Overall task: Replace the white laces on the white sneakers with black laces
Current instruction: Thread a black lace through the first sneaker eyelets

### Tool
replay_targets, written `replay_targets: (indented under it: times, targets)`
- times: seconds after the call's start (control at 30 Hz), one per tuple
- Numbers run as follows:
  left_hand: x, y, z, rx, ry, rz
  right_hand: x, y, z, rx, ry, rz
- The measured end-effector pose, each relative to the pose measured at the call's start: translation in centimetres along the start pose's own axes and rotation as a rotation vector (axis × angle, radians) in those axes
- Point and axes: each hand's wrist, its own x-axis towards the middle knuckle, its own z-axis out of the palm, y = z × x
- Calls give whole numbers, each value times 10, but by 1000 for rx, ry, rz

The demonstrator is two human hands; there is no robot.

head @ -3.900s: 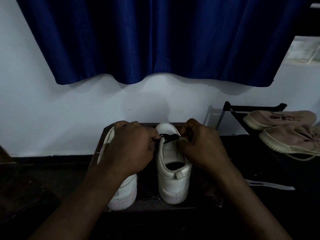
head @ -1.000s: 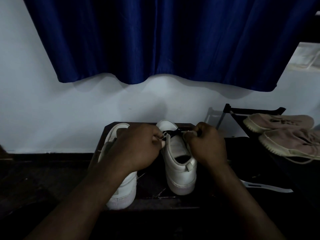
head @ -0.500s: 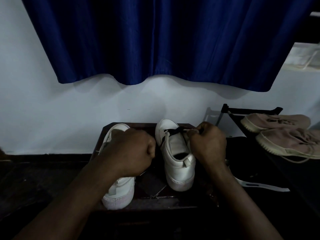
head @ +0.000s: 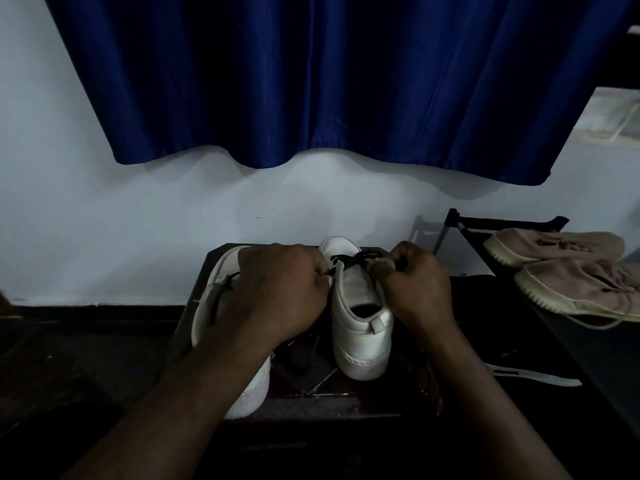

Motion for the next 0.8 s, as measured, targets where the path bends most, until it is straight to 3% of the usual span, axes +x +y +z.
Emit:
replay_targets:
  times: [0.27,0.37,0.6,0.8]
  targets:
    - [7,11,8,-80,1,-87,0,2,2,4,-10,-11]
    - [8,6,5,17,-31,-74,0,3,0,5,61,15]
    - [3,-3,-9,323,-290,13,1,1,5,21,136,87]
    - [-1,-8,0,239,-167,-8,3,5,3,60,6,38]
